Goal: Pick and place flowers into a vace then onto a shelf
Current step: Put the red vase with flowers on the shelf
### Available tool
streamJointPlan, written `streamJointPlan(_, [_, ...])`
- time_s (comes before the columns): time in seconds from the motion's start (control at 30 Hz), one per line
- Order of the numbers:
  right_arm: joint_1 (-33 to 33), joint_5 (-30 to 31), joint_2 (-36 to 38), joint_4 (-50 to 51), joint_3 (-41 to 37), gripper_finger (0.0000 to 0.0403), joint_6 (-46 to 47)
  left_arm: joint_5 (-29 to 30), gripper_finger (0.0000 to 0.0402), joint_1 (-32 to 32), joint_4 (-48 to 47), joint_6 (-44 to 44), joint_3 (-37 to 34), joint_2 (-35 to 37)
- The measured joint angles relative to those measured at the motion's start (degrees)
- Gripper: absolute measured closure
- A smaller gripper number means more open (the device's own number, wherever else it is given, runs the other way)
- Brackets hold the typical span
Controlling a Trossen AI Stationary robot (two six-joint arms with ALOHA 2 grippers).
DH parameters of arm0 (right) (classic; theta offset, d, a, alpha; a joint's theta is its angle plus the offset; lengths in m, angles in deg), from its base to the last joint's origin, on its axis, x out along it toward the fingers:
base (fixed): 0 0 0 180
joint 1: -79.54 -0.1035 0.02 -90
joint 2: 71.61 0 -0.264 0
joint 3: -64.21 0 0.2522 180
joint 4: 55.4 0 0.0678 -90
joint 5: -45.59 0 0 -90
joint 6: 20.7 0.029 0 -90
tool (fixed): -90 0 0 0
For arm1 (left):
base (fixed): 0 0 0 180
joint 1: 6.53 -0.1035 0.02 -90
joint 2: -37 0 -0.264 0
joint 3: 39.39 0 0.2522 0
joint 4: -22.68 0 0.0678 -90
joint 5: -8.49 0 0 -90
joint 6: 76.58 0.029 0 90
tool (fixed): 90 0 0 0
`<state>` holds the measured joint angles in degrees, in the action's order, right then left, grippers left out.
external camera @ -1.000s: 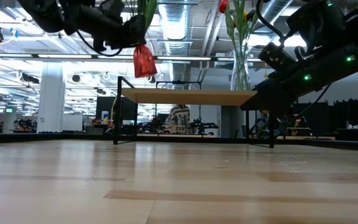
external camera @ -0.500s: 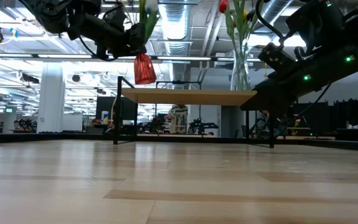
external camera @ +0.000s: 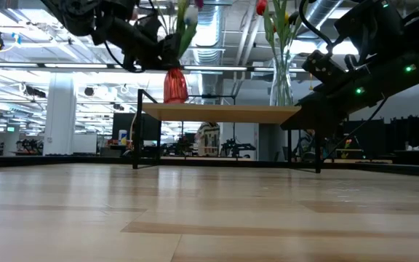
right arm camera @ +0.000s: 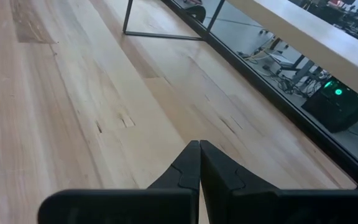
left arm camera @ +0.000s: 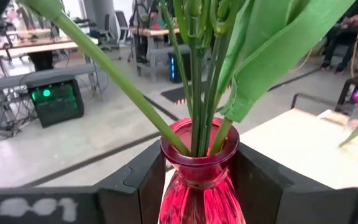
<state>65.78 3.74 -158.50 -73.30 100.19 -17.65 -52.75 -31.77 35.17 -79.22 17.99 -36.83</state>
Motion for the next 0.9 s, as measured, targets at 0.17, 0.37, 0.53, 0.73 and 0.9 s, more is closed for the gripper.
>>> streamJointPlan(0.17, [0.0, -0.1, 0.0, 0.2, 0.0, 0.0403, 0.0, -0.2, 0.0251, -0.9, 0.3, -1.0, 0.0, -1.5])
streamJointPlan(0.37, [0.0, -0.1, 0.0, 0.2, 0.0, 0.0403, 0.0, -1.3, 0.0251, -1.1, -0.2, -1.0, 0.0, -1.5])
streamJointPlan(0.53, [0.0, -0.1, 0.0, 0.2, 0.0, 0.0403, 0.0, -1.3, 0.0251, -1.1, -1.6, -1.0, 0.0, -1.5])
streamJointPlan(0.73, [0.0, -0.1, 0.0, 0.1, 0.0, 0.0403, 0.0, -1.3, 0.0251, -1.1, -2.9, -0.5, 0.0, -1.5])
streamJointPlan(0.9, [0.0, -0.1, 0.0, 0.1, 0.0, 0.0403, 0.0, -1.3, 0.0251, -1.1, -3.0, -0.2, -0.1, -1.5])
